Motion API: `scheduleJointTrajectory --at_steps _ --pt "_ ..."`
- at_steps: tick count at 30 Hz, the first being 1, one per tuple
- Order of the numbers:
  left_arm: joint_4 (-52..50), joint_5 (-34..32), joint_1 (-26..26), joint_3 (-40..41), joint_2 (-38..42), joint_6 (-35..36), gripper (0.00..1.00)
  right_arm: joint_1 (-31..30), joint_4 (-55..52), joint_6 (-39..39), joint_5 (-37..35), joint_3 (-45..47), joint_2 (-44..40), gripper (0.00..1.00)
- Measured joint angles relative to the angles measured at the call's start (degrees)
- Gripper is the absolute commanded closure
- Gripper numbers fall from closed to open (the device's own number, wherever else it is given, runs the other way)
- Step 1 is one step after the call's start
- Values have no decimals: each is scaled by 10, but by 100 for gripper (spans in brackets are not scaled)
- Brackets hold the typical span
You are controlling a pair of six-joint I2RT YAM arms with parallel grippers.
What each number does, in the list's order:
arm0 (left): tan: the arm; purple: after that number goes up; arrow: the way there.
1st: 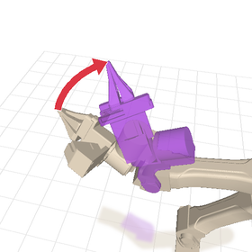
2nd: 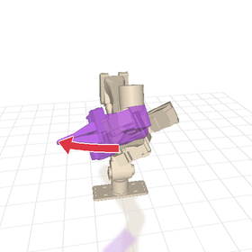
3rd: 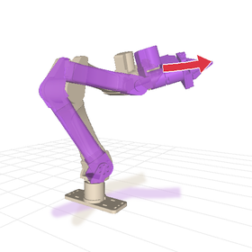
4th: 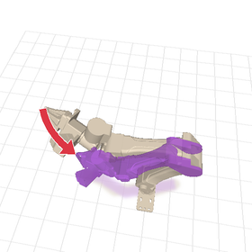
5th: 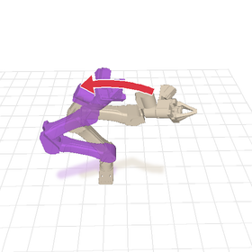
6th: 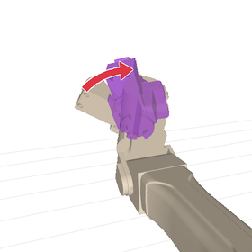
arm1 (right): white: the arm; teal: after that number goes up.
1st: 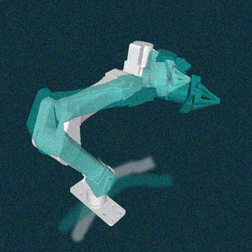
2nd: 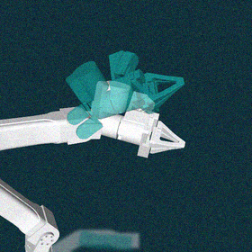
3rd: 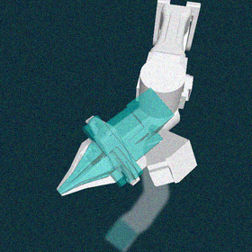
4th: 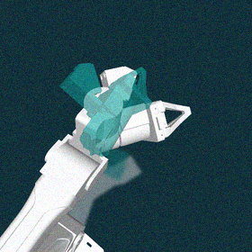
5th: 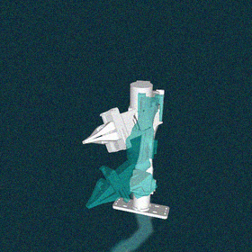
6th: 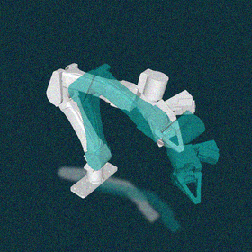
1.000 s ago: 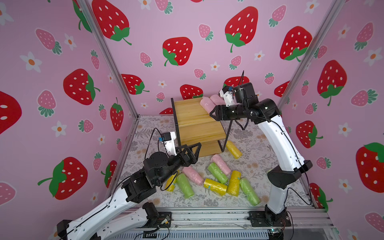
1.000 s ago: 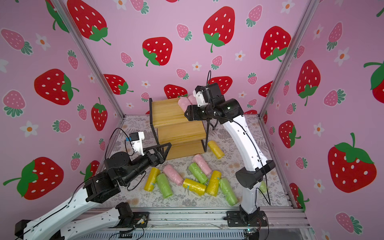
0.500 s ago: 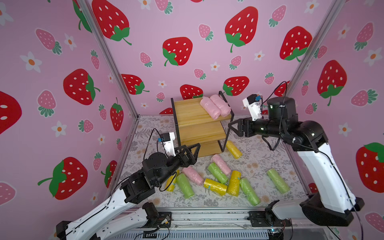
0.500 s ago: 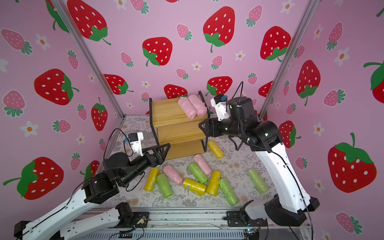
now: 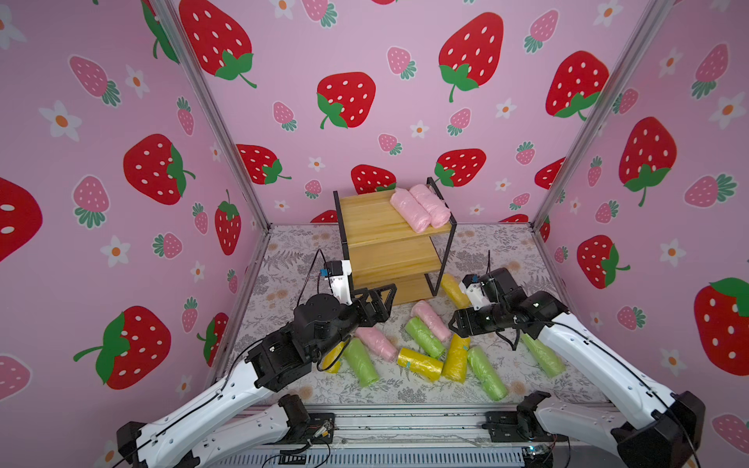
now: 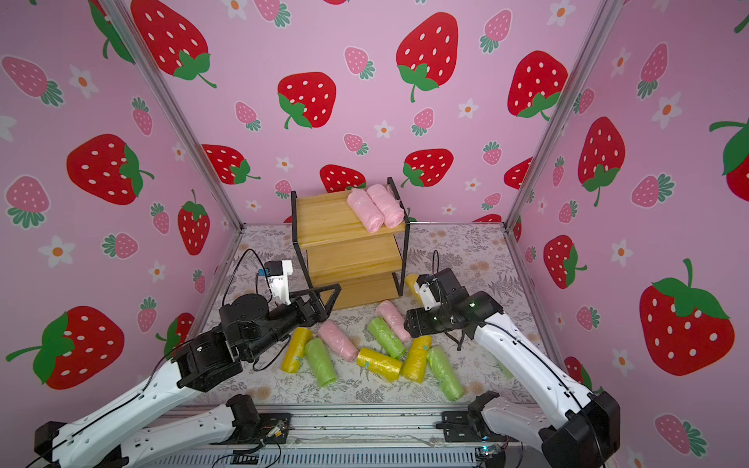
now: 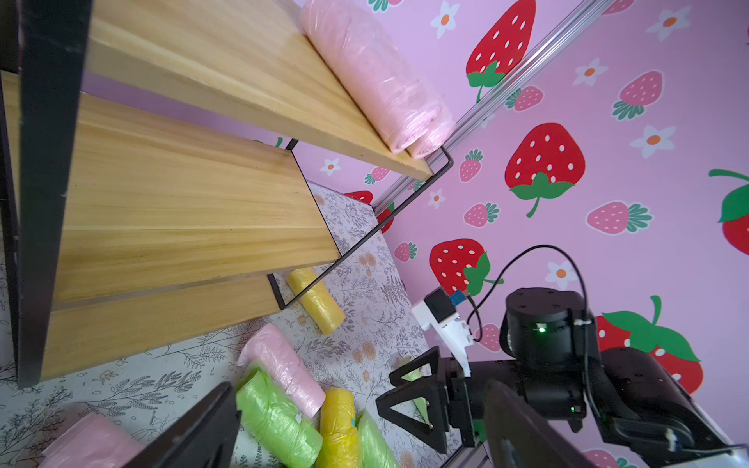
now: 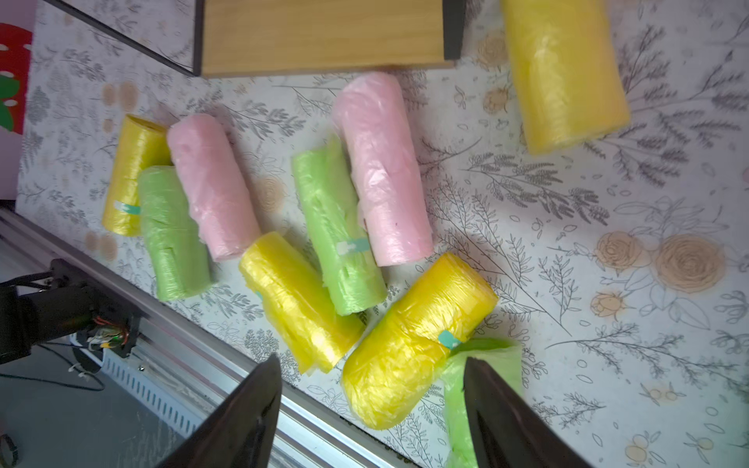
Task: Sort the rolls of trash bags by color and place them on the shelf
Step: Pick up the roll of trash bags from the center of the board.
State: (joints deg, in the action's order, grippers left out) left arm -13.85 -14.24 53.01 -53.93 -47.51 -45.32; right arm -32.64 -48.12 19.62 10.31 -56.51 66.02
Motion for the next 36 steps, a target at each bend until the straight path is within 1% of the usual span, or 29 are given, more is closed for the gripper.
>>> scheduleJointTrajectory --at_steps 8,11,16,23,27,31,34,36 --pt "-2 8 3 0 -7 -4 3 2 77 6 21 6 118 32" --pt "-2 8 4 0 -7 -4 3 2 90 5 21 5 160 34" --pt "-2 8 4 0 -7 -5 3 2 97 5 14 -6 215 35" --pt "-2 8 4 0 -10 -4 3 -4 107 5 4 -23 267 33" --pt "-2 8 4 0 -14 -3 3 -19 108 5 -6 -37 297 31" --pt "-2 8 4 0 -17 -1 3 -32 110 5 -14 -44 324 30" --pt "-2 8 4 0 -17 -1 2 -37 111 5 -20 -44 337 33" --pt "-2 8 4 0 -17 0 2 -39 111 6 -22 -44 339 38"
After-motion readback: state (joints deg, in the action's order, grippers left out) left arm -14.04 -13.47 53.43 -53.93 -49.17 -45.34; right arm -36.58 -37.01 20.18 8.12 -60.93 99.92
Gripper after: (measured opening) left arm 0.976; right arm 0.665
